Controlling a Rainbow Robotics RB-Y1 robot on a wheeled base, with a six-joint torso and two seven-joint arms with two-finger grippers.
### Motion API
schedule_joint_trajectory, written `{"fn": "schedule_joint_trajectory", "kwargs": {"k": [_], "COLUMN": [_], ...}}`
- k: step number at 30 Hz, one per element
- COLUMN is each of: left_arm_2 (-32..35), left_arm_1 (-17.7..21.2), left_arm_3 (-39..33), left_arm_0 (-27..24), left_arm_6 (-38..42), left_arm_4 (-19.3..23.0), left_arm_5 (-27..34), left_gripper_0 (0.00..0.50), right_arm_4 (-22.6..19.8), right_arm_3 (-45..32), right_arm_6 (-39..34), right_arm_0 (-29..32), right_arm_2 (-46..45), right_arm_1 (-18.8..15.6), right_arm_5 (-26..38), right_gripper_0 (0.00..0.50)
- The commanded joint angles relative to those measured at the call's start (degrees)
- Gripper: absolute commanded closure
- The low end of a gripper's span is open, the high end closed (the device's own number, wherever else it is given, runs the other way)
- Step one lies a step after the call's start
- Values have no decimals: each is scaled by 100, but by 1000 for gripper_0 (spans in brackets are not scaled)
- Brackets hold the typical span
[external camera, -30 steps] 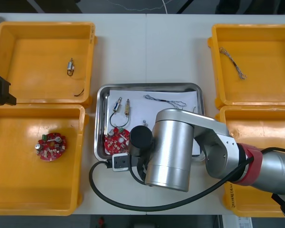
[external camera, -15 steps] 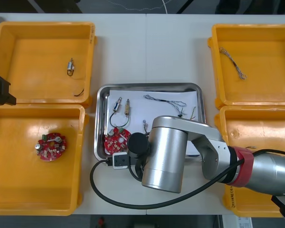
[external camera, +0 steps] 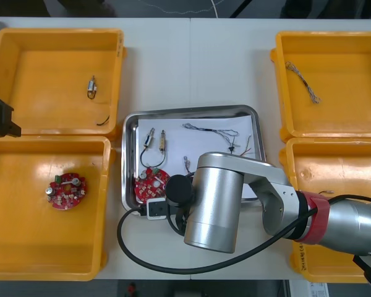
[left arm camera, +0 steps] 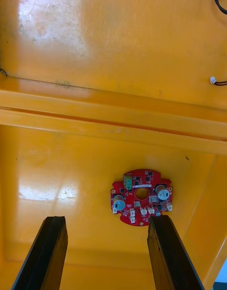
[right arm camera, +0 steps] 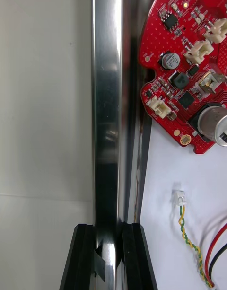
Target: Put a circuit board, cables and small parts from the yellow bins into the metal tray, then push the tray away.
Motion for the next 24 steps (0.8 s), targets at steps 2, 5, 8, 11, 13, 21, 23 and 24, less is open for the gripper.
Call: {"fn": "schedule_joint_trajectory", "kwargs": {"k": [2,5,8,11,13,21,23,24], "left_arm_2": [171,171,171,171,171,171,171,171], "left_arm_1": [-46,-46,-46,-46,-46,-46,-46,-46], "left_arm_3": [-162,-162,-162,-162,-162,-162,-162,-162], "left_arm_0": [91,91,91,91,91,91,91,91], "left_arm_6": [-602,-602,-602,-602,-602,-602,-602,-602], "left_arm_4": [-57,-57,-57,-57,-57,-57,-57,-57], "left_arm_5": [39,39,39,39,39,39,39,39], "left_gripper_0": [0,0,0,0,0,0,0,0], "right_arm_4": [219,184,148,34,-62,-291,-291,-291], "right_arm_3": [-41,-49,-41,126,276,882,1005,1093], "right_arm_6": [-54,-107,-160,-195,-221,-300,-318,-327], "right_arm_0": [-218,-367,-543,-762,-929,-1492,-1615,-1703], "right_arm_2": [167,167,176,176,176,176,176,176], "right_arm_1": [101,49,-4,-13,22,49,49,57], "right_arm_5": [-26,-26,-17,-17,-70,-368,-395,-395], "right_gripper_0": [500,500,500,500,500,500,500,500]}}
